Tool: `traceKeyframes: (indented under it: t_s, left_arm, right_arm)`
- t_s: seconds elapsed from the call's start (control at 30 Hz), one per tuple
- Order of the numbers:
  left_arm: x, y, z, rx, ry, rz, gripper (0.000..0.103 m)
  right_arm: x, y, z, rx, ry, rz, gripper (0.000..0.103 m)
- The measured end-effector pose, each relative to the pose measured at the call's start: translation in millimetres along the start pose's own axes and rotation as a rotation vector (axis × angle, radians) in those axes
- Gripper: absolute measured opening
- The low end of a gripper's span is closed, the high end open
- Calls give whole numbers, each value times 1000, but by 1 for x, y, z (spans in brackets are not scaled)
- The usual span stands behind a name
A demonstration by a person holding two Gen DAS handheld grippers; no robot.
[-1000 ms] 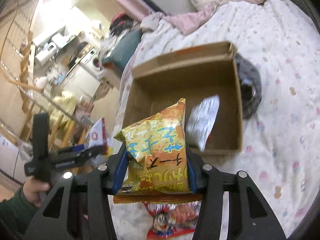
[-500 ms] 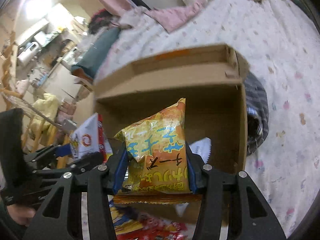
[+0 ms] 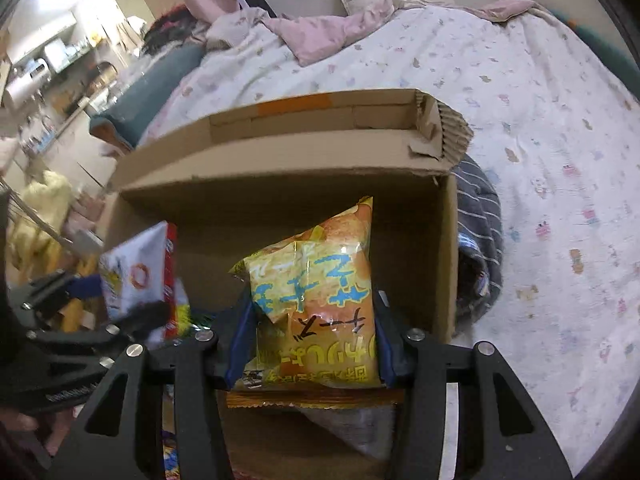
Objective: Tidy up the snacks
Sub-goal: 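Carry both bags over the box and lower them inside, then open both tools to drop the bags into the box and withdraw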
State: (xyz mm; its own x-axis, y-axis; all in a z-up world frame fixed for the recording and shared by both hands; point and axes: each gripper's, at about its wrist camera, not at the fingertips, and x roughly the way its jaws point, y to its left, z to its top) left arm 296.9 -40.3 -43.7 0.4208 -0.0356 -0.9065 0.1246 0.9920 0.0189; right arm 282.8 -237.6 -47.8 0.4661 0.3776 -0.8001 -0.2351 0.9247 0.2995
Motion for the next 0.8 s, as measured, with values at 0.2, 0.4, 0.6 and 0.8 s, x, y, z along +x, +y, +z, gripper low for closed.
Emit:
traceKeyframes:
  t_s: [0.2, 0.4, 0.6, 0.8]
  left_arm:
    - [0, 4, 0, -27, -5, -32, 66]
    - [-9, 2, 0, -10, -50, -19, 66]
    - [-12, 5, 3, -35, -68, -26, 67]
    - [-17, 5, 3, -51, -95, -40, 91]
  right_arm:
    - [-7, 3, 5, 22, -32, 51, 54]
    - [-13, 2, 4, 42, -46, 83, 54]
    - [-19, -1, 8, 59, -58, 94, 57]
    - [-29, -2, 11, 65, -94, 100, 78]
